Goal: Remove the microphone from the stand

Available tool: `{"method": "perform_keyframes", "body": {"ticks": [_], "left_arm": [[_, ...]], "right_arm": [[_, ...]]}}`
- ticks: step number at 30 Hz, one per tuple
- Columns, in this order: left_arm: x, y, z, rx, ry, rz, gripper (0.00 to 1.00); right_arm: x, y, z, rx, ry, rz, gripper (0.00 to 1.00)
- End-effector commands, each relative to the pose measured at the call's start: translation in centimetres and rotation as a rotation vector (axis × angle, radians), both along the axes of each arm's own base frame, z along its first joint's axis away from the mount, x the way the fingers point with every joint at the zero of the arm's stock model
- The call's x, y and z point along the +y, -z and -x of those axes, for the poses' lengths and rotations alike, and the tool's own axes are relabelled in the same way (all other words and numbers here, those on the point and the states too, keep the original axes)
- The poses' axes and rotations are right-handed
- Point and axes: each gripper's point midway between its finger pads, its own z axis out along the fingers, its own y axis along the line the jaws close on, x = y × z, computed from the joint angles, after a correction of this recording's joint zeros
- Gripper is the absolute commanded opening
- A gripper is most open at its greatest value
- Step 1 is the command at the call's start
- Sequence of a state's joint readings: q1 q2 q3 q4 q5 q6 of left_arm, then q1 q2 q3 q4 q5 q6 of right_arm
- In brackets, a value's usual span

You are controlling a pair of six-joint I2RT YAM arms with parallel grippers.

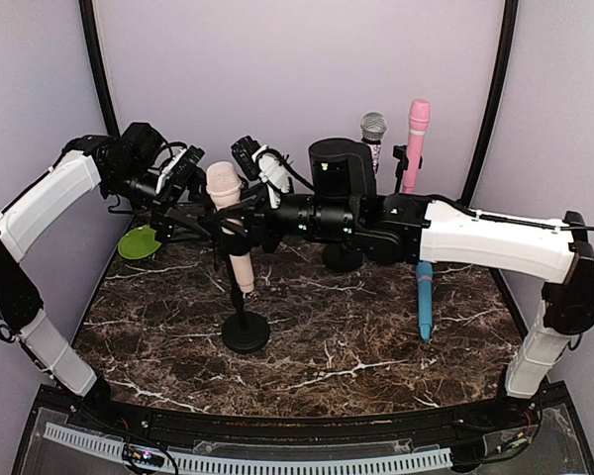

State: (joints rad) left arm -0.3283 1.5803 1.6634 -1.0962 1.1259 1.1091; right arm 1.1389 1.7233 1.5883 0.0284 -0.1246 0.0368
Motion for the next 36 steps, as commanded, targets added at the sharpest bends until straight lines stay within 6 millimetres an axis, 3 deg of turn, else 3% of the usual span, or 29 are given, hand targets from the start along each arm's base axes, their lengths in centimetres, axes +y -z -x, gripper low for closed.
{"method": "perform_keyframes", "body": {"ticks": [1,5,13,19,23,24,26,27,31,32,36], "left_arm": [[-0.3,-1.4,2.1,-0.001,0.089,0.042,0.94],[-0.5,-1.9,2.0,-0.023,0.095,0.063,0.88],[-0.2,-0.8,2.3,-0.022,0.124,0.032,0.72],[-0.2,-0.9,2.5,-0.042,0.149,0.021,0.45],[0.0,-0.7,2.9,-0.047,0.156,0.015,0.33],[0.0,-0.7,3.0,-0.051,0.158,0.014,0.24],[0.1,-0.4,3.0,-0.066,0.161,0.006,0.07],[0.2,-0.3,2.9,-0.074,0.156,0.001,0.05],[0.0,-0.3,2.2,-0.1,0.11,-0.001,0.02],[0.0,-0.2,2.0,-0.105,0.095,-0.001,0.01],[0.0,0.0,1.1,-0.16,0.05,-0.008,0.0]], "right_arm": [[-0.8,-2.8,1.2,-0.001,-0.084,-0.082,0.21],[-1.0,-2.9,1.1,0.014,-0.104,-0.097,0.2],[-1.3,-2.7,1.7,0.015,-0.144,-0.104,0.19],[-1.3,-2.5,1.7,0.019,-0.149,-0.101,0.19],[-1.5,-2.9,1.5,0.012,-0.141,-0.107,0.19],[-1.6,-3.0,1.4,0.007,-0.134,-0.108,0.18],[-2.0,-3.9,1.2,-0.009,-0.113,-0.12,0.18],[-2.3,-4.4,1.1,-0.019,-0.1,-0.13,0.17],[-3.4,-7.0,1.4,-0.047,-0.091,-0.177,0.16],[-4.7,-9.2,2.1,-0.069,-0.09,-0.215,0.16],[-7.4,-11.6,2.8,-0.102,-0.058,-0.264,0.15]]}}
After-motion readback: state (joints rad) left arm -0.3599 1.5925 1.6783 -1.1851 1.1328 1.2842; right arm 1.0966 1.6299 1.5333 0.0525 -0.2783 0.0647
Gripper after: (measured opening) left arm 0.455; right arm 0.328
